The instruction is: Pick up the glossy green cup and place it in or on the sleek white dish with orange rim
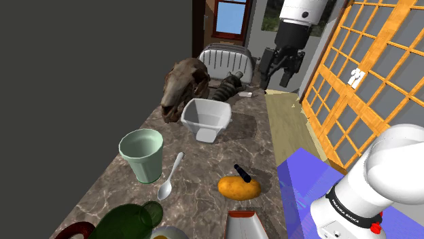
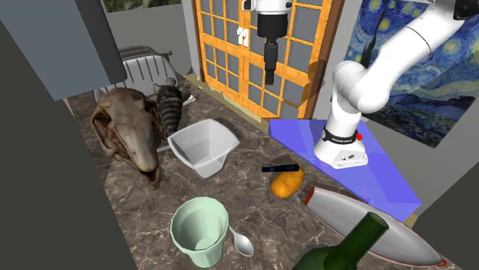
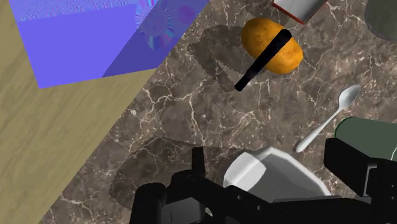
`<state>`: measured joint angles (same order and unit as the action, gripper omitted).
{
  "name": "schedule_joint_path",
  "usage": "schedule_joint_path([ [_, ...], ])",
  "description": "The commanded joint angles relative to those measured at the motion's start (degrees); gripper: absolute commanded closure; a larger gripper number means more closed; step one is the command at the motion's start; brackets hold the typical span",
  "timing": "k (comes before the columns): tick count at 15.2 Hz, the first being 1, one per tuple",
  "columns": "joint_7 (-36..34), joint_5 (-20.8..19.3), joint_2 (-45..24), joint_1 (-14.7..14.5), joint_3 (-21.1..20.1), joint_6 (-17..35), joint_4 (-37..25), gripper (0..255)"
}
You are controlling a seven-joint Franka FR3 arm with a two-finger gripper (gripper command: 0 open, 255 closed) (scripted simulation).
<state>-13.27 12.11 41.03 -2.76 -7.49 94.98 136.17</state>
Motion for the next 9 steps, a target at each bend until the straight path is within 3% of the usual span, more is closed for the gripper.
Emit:
schedule_joint_path([
  [1, -1.9, 1.9, -1.8, -0.6, -1.9, 4.1, 1.3, 0],
  [9, -9.1, 7.6, -11.7, -2.5, -9.5, 18.5, 1.8, 0],
])
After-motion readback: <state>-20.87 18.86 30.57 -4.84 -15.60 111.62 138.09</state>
